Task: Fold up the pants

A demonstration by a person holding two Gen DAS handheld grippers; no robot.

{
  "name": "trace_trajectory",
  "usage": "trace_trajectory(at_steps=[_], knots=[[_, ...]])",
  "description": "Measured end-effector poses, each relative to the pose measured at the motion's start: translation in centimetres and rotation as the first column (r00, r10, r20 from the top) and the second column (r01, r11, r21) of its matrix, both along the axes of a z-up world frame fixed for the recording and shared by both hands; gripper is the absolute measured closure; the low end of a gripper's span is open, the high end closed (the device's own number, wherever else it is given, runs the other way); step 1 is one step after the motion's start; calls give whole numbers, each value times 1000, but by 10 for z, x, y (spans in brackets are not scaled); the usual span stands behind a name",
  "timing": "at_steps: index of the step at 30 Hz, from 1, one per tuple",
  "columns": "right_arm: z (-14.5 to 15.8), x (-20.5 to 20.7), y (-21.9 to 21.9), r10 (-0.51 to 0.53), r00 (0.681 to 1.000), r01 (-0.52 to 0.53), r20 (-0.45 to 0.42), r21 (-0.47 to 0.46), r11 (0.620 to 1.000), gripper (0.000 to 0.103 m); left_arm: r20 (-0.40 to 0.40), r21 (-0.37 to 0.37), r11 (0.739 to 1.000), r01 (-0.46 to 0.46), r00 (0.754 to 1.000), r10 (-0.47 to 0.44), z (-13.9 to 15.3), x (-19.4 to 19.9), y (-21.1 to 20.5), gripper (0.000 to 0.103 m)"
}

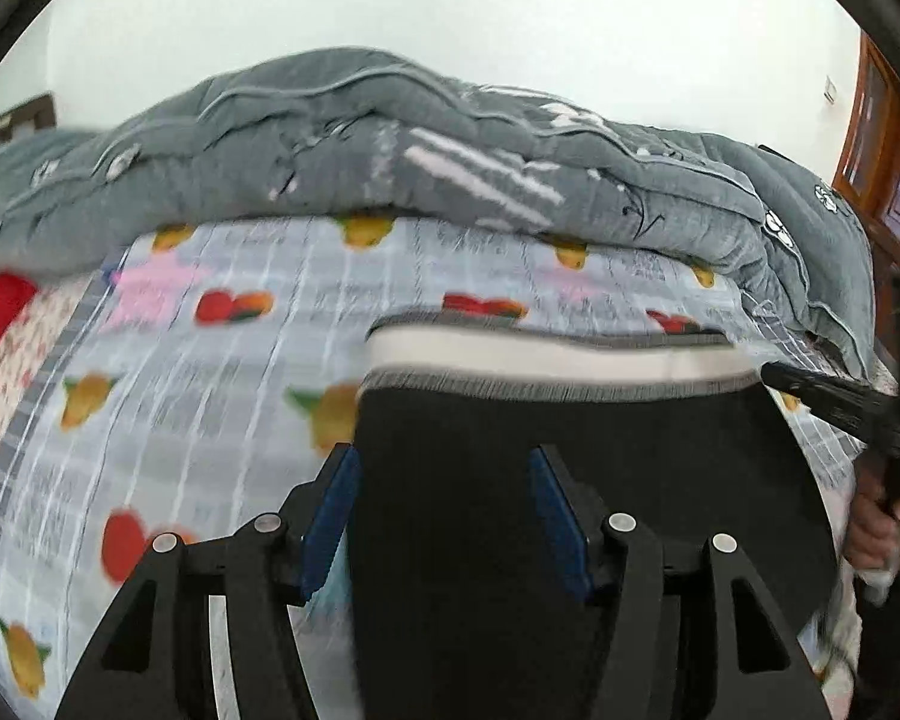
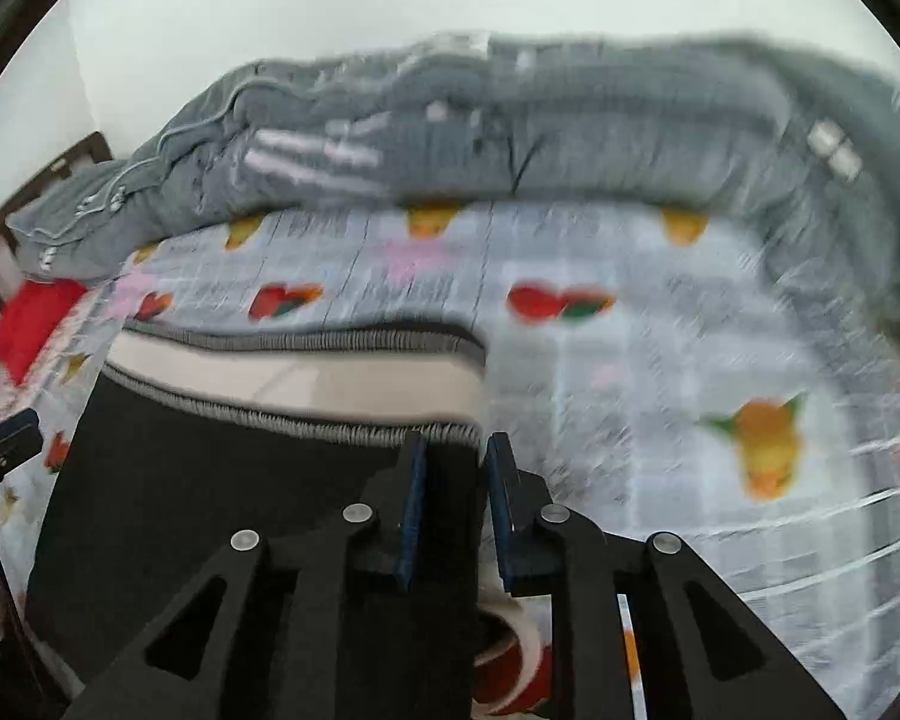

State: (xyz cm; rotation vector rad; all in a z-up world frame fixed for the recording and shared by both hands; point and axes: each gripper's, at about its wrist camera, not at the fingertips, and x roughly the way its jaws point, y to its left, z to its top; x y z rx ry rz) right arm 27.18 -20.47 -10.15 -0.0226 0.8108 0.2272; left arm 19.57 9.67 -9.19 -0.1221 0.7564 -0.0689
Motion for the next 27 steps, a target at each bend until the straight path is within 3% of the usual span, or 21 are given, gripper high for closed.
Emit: trace_trajectory(at_steps=[4, 7, 9, 14, 27], knots=[[17, 5, 32, 74, 996, -73, 51, -19, 997, 72, 6, 43, 999, -20, 1000, 19, -10, 39, -22, 46], [-16, 28, 50, 70, 997, -72, -25, -50, 996, 71, -71, 84, 996, -41, 996, 47, -43, 60, -29, 46], [-35, 27, 54, 60, 998, -58, 19, -100, 993, 70, -75, 100, 994, -39, 996, 47, -57, 63, -29, 45], [-35, 25, 62, 59, 998, -54, 31, -153, 987, 69, -51, 94, 995, -41, 998, 46, -60, 59, -30, 42], [-37, 28, 61, 59, 998, -54, 29, -138, 989, 68, -53, 68, 997, -23, 998, 26, -60, 61, -29, 32]])
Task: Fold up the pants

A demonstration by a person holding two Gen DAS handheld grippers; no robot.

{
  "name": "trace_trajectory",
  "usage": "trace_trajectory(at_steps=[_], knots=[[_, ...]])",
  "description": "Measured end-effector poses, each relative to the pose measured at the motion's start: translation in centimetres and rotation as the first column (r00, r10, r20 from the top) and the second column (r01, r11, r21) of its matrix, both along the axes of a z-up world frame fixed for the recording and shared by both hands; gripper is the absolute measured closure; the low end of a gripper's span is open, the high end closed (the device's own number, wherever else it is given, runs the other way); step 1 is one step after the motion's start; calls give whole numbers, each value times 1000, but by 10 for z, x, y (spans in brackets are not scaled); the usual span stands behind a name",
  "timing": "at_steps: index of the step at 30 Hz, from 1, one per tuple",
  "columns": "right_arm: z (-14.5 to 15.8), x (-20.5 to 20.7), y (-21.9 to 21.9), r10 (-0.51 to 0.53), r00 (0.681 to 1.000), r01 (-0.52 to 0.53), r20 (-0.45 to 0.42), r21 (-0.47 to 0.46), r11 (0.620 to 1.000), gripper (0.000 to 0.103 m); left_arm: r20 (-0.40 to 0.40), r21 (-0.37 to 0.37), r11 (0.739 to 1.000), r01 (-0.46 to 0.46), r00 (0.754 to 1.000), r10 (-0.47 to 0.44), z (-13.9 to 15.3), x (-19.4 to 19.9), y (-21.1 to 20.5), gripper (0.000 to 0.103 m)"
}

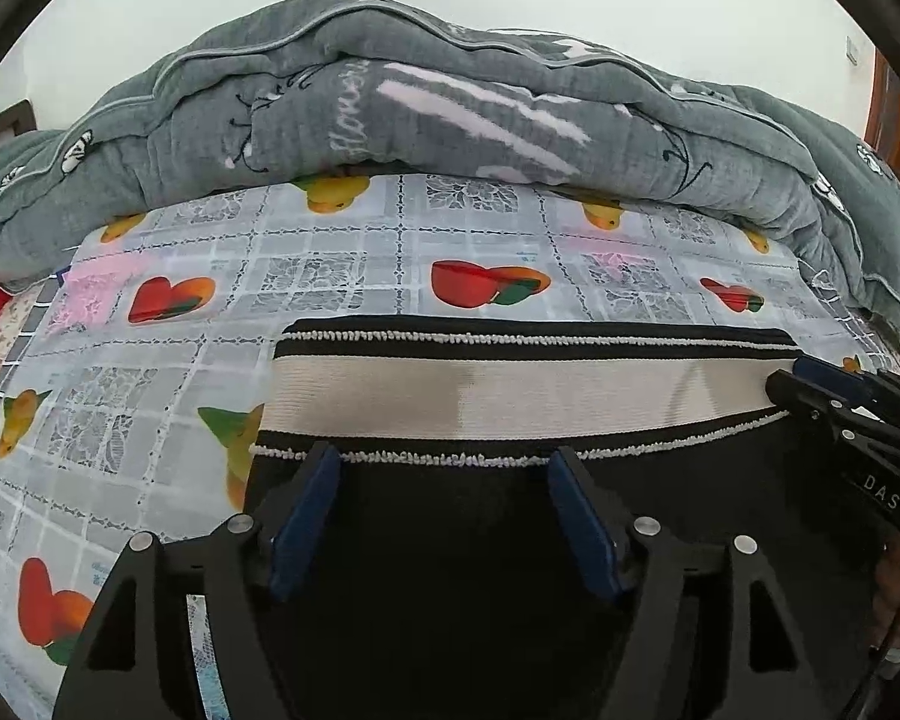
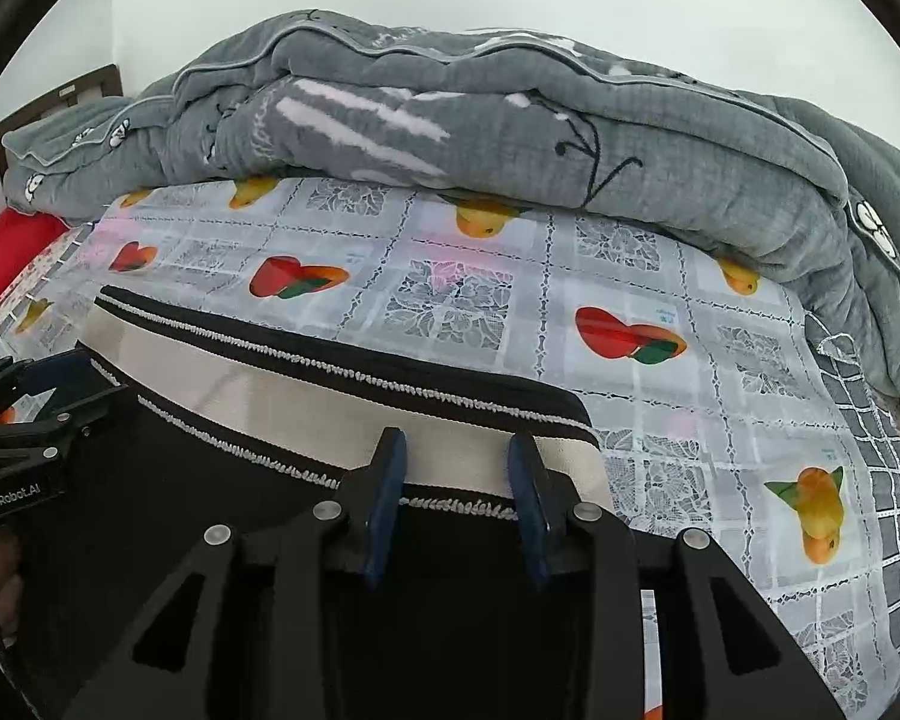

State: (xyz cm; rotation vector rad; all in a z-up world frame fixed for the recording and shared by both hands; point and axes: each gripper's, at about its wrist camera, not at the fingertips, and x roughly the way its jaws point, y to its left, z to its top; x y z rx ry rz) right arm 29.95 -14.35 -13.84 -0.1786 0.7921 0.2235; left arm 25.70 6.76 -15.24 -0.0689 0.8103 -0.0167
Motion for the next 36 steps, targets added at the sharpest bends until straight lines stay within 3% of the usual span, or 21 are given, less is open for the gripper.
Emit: trace_trajectory(at_steps=[12, 36], knots=[[0, 0, 4, -2, 1000, 2, 6, -31, 1000, 68, -1, -2, 1000, -1, 1000, 1, 0, 1, -1, 30], [0, 0, 3, 0, 1000, 0, 4, -7, 1000, 67, -5, -4, 1000, 1, 1000, -1, 0, 1, -1, 28]])
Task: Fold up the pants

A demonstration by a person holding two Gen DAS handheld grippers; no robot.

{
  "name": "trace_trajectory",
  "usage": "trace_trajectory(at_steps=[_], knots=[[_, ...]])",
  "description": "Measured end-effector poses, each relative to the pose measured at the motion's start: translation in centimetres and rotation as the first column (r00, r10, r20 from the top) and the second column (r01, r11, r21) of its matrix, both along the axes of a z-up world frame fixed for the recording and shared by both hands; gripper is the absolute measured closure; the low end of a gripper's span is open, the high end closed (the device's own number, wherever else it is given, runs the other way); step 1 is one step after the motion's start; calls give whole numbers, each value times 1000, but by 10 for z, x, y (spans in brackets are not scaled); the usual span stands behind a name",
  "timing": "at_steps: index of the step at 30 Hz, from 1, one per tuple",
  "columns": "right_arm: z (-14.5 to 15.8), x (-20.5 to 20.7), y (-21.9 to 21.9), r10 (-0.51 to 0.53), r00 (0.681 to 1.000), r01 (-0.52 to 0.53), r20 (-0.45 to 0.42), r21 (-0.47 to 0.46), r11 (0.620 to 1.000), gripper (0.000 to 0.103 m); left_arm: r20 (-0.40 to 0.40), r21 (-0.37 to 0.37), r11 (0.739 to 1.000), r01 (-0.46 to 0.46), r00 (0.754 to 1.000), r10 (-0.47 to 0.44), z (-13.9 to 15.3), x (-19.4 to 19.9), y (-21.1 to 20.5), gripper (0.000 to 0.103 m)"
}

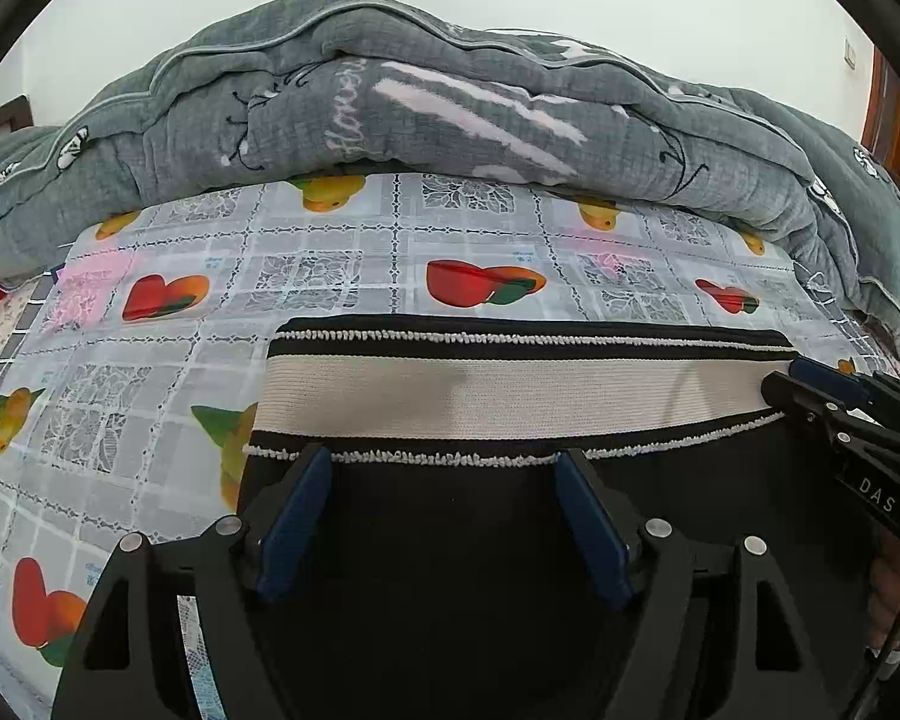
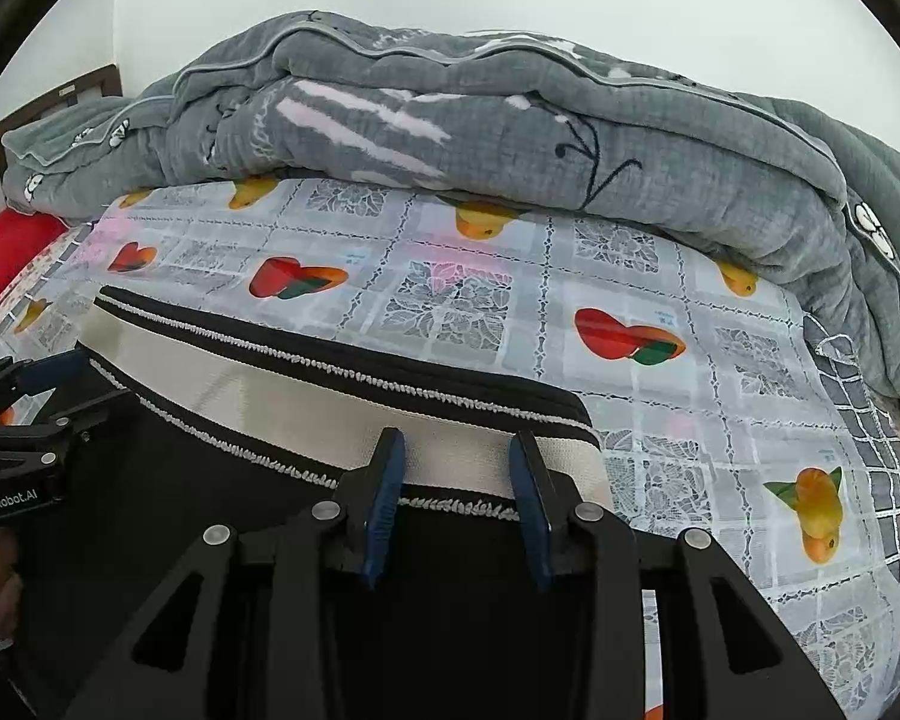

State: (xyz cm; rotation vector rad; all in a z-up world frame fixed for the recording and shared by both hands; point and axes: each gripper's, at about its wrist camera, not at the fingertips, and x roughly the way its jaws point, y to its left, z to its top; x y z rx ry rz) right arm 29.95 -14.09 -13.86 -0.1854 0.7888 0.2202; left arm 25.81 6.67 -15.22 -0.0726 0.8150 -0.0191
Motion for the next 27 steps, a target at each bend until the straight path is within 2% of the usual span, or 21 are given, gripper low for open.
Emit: trace_trajectory(at_steps=[7, 9, 11, 13, 14, 18, 22, 24, 27], knots=[[0, 1, 0, 4, 1000, -4, -5, 5, 1000, 67, -2, 0, 1000, 1, 1000, -1, 0, 0, 0, 26], [0, 2, -3, 2, 1000, -2, -15, 26, 1000, 66, -6, -10, 1000, 13, 1000, -13, 1, 0, 0, 21], [1, 2, -5, 11, 1000, -10, -28, 37, 999, 66, -24, -13, 999, 40, 999, -40, 1, 1, -2, 16], [4, 3, -7, 18, 998, -16, -58, 43, 999, 66, -74, 28, 999, 32, 997, -29, 2, 0, -3, 16], [6, 2, -8, 14, 997, -11, -78, 40, 999, 65, -95, 49, 999, 17, 995, -12, 3, -6, -3, 16], [12, -21, -15, 7, 994, -4, -111, 31, 1000, 57, -125, 64, 997, 52, 991, -43, 1, -40, 1, 16], [9, -64, -28, 38, 996, -34, -86, 50, 998, 55, -128, -5, 998, 70, 989, -70, 3, -83, 9, 16], [10, -89, -39, 38, 996, -31, -80, 94, 995, 55, -115, -45, 994, 97, 988, -101, 5, -107, 10, 16], [11, -117, -51, 21, 997, -12, -70, 136, 991, 55, -80, -64, 991, 118, 989, -123, 4, -147, 8, 16]])
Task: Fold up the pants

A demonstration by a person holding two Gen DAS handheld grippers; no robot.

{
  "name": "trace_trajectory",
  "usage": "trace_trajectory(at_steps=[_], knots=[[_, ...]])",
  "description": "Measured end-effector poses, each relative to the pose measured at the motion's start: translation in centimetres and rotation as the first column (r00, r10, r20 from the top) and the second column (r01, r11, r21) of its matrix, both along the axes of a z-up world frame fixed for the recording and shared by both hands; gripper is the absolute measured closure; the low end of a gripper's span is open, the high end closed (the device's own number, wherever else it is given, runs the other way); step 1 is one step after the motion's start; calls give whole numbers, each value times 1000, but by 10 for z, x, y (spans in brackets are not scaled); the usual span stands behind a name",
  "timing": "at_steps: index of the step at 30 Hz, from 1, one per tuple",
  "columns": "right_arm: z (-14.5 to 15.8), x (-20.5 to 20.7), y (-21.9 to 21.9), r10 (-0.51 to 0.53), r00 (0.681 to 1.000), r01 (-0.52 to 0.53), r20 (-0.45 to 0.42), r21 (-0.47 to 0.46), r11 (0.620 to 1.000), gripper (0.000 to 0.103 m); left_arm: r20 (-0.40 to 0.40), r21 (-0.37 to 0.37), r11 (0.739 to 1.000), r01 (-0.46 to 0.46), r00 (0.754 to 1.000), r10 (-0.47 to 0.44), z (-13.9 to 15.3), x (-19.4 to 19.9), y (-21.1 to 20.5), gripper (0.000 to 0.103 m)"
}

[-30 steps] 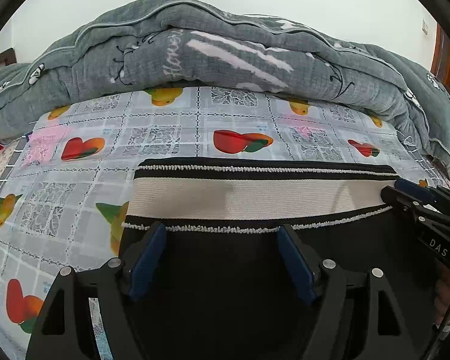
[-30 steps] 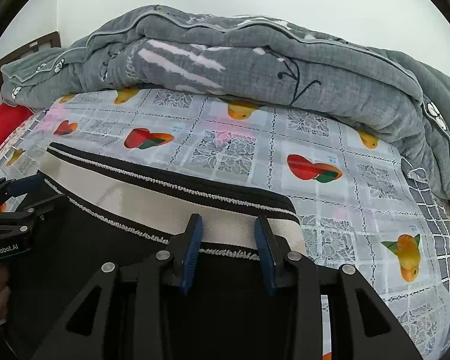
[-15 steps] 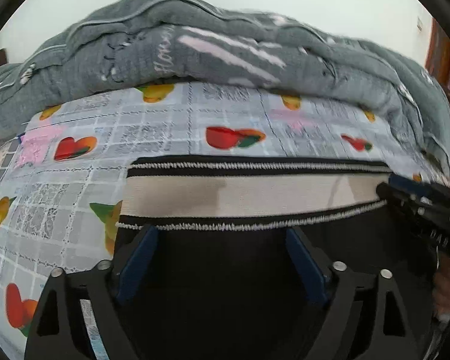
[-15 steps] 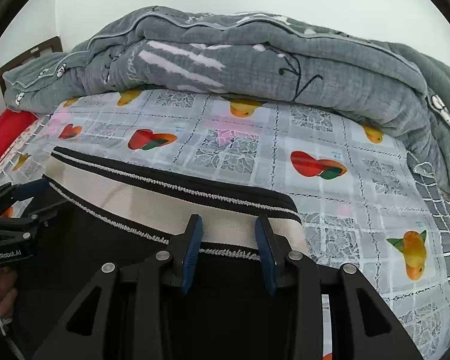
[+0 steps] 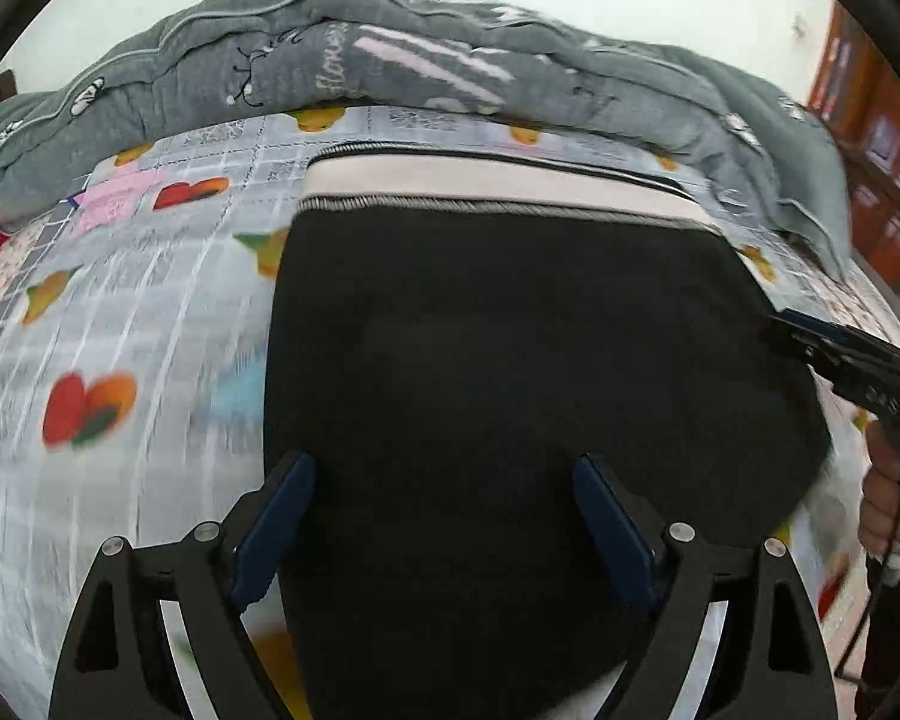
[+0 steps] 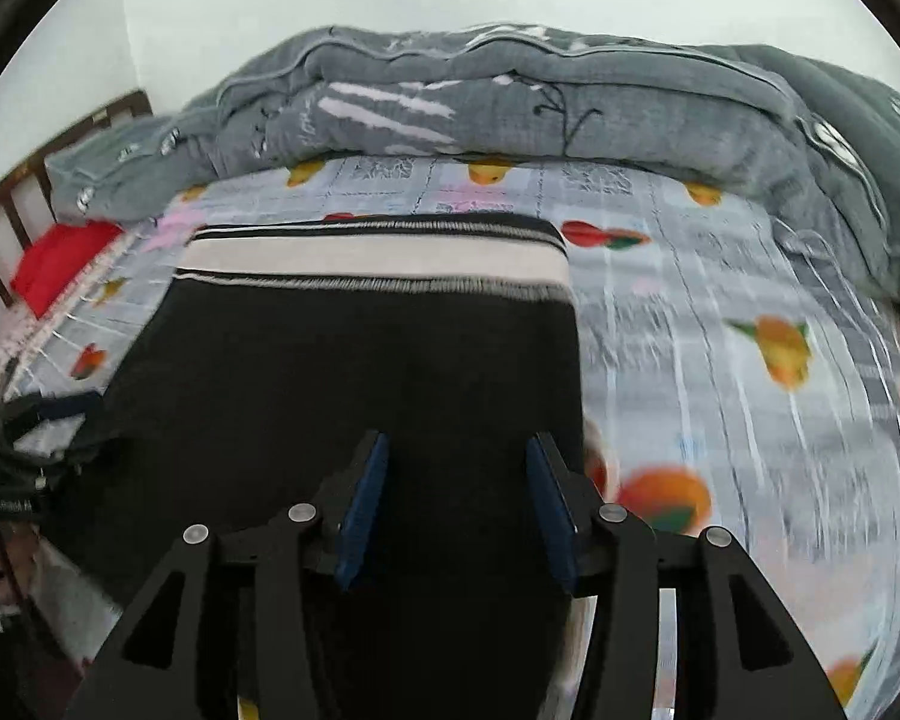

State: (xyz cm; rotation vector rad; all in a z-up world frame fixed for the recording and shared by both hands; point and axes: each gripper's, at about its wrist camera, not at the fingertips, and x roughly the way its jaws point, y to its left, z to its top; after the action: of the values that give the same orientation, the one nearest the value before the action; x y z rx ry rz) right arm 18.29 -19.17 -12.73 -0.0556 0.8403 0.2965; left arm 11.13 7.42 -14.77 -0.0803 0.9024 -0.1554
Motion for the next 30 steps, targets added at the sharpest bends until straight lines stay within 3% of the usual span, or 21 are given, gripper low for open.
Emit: trace_trajectory(at_steps=[5, 8, 12, 14, 17, 19, 21, 23, 26, 30], knots=[[-6, -47, -5, -14, 1000, 15, 22, -19, 1000, 55, 49, 14, 999, -33, 998, 33, -2, -57, 6, 16], [-11, -72, -7, 10, 1000, -10, 2, -45, 999, 53, 23, -30, 999, -27, 999, 28, -12, -90, 21, 16], [-15, -98, -21, 4, 1000, -3, 23, -35, 999, 53, 56, 76, 996, -52, 997, 48, -18, -113, 31, 16], [-17, -102, -31, 2, 1000, -2, 15, 21, 1000, 53, 42, 112, 992, -62, 997, 57, -20, -109, 29, 16], [-29, -95, -36, -22, 999, 24, -34, 44, 999, 54, 64, 167, 984, -67, 996, 57, -20, -99, 19, 25], [-32, -91, -39, -34, 999, 35, -27, 67, 997, 54, 72, 186, 981, -57, 996, 44, -21, -91, 14, 36], [-31, -86, -39, -34, 999, 36, -18, 90, 995, 54, 72, 192, 981, -39, 997, 25, -24, -81, 7, 61], [-31, -77, -38, -41, 999, 43, -17, 100, 994, 62, 71, 158, 987, -39, 997, 28, -22, -69, 5, 68], [-29, -58, -36, -29, 999, 34, -37, 138, 990, 68, 51, 130, 989, -70, 997, 64, -22, -50, 8, 69], [-28, -27, -31, -37, 999, 42, -35, 138, 990, 69, 28, 41, 994, -100, 995, 99, -24, -16, 23, 69]])
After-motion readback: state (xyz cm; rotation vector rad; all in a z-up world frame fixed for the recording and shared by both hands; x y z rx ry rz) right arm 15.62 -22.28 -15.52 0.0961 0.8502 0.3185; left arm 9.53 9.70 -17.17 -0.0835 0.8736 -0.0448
